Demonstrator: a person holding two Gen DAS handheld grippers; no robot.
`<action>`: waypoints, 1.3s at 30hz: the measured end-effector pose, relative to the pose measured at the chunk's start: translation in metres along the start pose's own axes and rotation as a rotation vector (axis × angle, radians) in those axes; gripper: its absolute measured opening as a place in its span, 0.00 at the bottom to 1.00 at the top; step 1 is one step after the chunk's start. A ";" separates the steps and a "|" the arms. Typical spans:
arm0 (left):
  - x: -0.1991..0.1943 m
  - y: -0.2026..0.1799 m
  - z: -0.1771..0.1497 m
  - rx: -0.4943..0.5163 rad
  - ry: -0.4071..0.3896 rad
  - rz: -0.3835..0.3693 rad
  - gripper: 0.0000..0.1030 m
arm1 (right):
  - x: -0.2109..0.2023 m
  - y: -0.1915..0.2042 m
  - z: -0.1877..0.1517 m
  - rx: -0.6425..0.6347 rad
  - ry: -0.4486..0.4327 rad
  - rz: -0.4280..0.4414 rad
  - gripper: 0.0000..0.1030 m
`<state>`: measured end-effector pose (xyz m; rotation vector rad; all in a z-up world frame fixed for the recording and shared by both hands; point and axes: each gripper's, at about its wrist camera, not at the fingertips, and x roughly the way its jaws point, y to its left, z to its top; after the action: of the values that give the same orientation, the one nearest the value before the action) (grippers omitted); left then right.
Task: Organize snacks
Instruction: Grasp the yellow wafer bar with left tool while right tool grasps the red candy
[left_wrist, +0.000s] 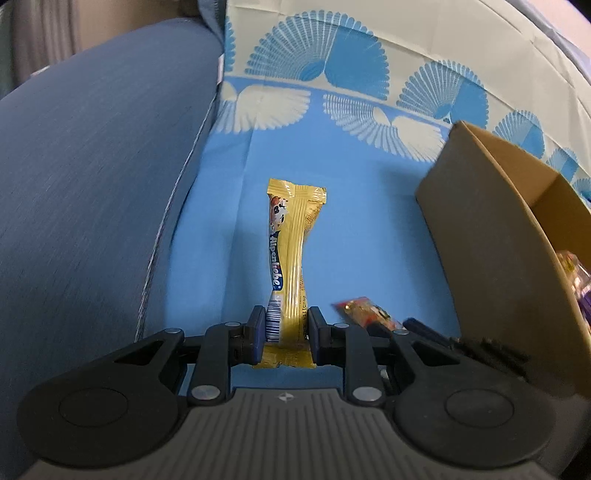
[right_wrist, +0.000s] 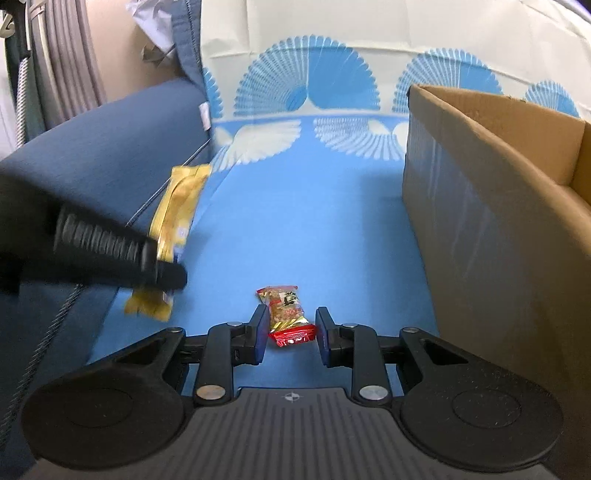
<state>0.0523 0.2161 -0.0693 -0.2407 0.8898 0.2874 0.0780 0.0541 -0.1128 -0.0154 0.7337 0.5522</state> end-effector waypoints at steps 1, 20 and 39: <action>-0.005 0.002 -0.007 -0.009 0.006 -0.006 0.25 | -0.007 0.003 -0.001 -0.012 0.016 0.010 0.27; -0.019 0.033 -0.076 -0.097 0.199 -0.207 0.28 | -0.078 0.011 -0.059 -0.171 0.206 0.133 0.29; -0.012 0.017 -0.074 -0.014 0.189 -0.191 0.49 | -0.059 0.014 -0.060 -0.232 0.162 0.147 0.51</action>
<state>-0.0147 0.2059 -0.1061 -0.3682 1.0435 0.0945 -0.0028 0.0256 -0.1176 -0.2254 0.8291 0.7813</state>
